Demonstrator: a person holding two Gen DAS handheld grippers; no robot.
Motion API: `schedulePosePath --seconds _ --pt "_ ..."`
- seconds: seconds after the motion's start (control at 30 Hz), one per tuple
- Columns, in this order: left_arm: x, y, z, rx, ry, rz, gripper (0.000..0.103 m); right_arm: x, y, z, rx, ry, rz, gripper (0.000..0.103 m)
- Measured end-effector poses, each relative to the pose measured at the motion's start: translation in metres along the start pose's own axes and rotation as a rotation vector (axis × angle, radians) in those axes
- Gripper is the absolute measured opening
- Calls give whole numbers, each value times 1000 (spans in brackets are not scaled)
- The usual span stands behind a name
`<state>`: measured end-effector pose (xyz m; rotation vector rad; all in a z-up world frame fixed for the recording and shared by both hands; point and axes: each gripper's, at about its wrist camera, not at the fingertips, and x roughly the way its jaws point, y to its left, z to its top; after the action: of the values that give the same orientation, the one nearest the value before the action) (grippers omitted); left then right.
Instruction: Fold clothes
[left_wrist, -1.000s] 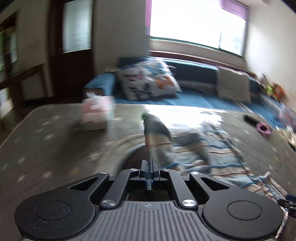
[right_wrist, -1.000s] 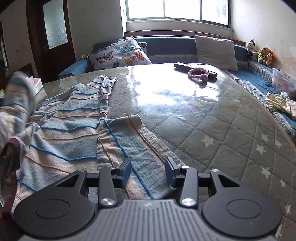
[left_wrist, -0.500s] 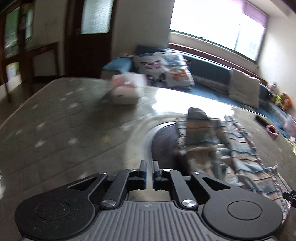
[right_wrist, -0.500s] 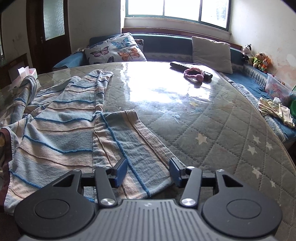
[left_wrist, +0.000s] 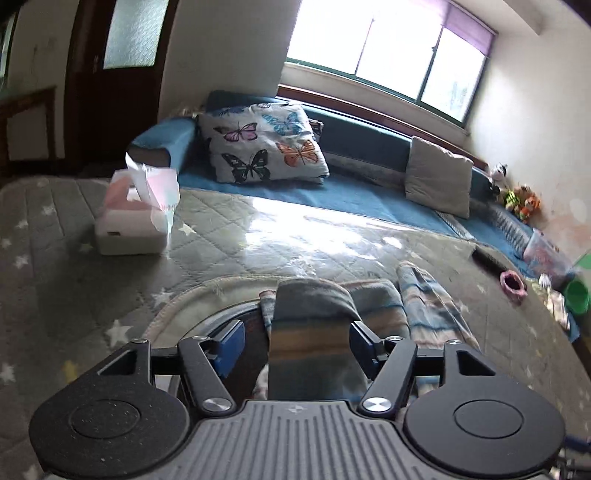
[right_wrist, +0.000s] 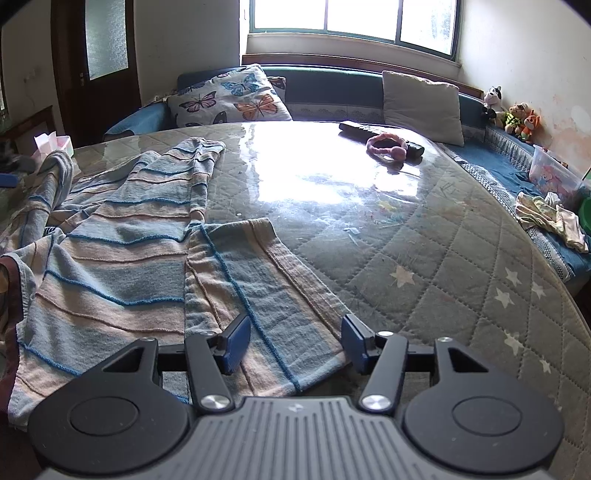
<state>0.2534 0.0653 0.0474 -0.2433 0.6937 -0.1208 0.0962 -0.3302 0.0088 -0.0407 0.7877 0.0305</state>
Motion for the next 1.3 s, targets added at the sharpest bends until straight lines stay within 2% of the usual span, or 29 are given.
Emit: schedulePosePath --seconds 0.13,0.23,0.3,0.4,0.47,0.6,0.73,0.83,0.97,1.07,1.2,1.3 --pt "21 14 3 -64 42 -74 70 1 -1 1 0 1 0 58" --pt "26 21 2 -103 53 -151 64 1 0 1 -2 2 -2 60" --pt "27 26 0 -132 58 -209 31 2 1 1 -3 2 -4 61" --pt "22 29 -2 -157 48 -227 9 2 1 2 -4 4 -7 61" --pt "11 29 -4 -146 23 -207 4 2 2 2 -4 4 -8 61" --pt "-29 35 -4 -132 -57 -133 2 2 2 2 -5 1 -10 61" --pt "-87 49 -12 -144 -143 -49 2 3 2 2 -10 -3 -10 61" --pt "-131 65 -20 -154 -173 44 2 4 2 2 -17 -6 -10 61" --pt "-178 90 -46 -240 -118 138 2 4 2 2 -31 -8 -12 61" --pt "-189 108 -73 -274 -59 216 2 3 0 1 -36 -9 -13 62" --pt "-173 133 -104 -346 31 265 2 2 0 1 -47 -7 -18 62" --pt "-171 135 -115 -356 44 292 2 0 0 0 -67 -1 -32 62"
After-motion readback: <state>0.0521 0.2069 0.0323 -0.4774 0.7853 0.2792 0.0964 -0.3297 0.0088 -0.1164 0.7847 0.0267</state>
